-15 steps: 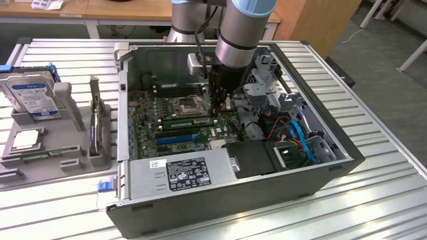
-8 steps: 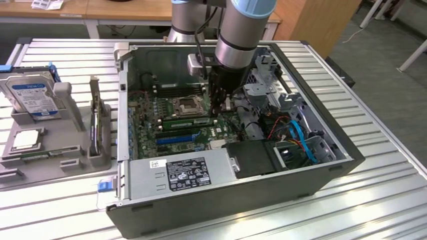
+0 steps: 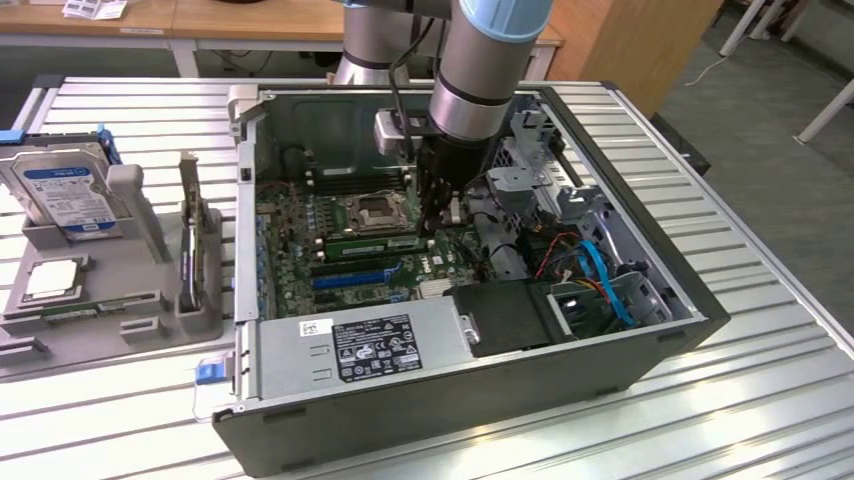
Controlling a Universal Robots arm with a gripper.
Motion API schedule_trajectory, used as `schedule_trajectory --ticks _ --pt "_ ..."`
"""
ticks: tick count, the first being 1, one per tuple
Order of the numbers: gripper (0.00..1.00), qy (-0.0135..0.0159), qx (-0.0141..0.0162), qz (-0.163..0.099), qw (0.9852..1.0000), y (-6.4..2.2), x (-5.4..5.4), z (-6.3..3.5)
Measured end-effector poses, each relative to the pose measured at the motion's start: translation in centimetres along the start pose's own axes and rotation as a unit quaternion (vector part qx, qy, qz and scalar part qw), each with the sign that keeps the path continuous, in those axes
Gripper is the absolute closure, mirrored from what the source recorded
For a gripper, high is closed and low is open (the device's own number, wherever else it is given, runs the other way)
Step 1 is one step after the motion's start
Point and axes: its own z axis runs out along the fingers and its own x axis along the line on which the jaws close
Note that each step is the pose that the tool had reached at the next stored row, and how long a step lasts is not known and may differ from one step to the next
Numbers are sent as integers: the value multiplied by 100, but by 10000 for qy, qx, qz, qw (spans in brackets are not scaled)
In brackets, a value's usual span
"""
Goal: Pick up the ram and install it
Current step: 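Press down the ram until it locks into place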
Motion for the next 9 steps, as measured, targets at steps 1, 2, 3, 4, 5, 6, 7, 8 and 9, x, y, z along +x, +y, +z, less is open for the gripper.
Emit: schedule_trajectory --ticks 1,2,3,4,5,6,7,8,9 --pt "90 0 0 0 10000 0 0 0" --pt "90 0 0 0 10000 0 0 2" --pt "90 -1 1 0 10000 0 0 5" --pt "90 0 0 0 10000 0 0 7" --pt "90 1 0 0 10000 0 0 8" --pt "90 1 0 0 10000 0 0 8" --pt "90 1 0 0 10000 0 0 8" --pt "90 0 0 0 10000 0 0 8" --pt "90 0 0 0 10000 0 0 9"
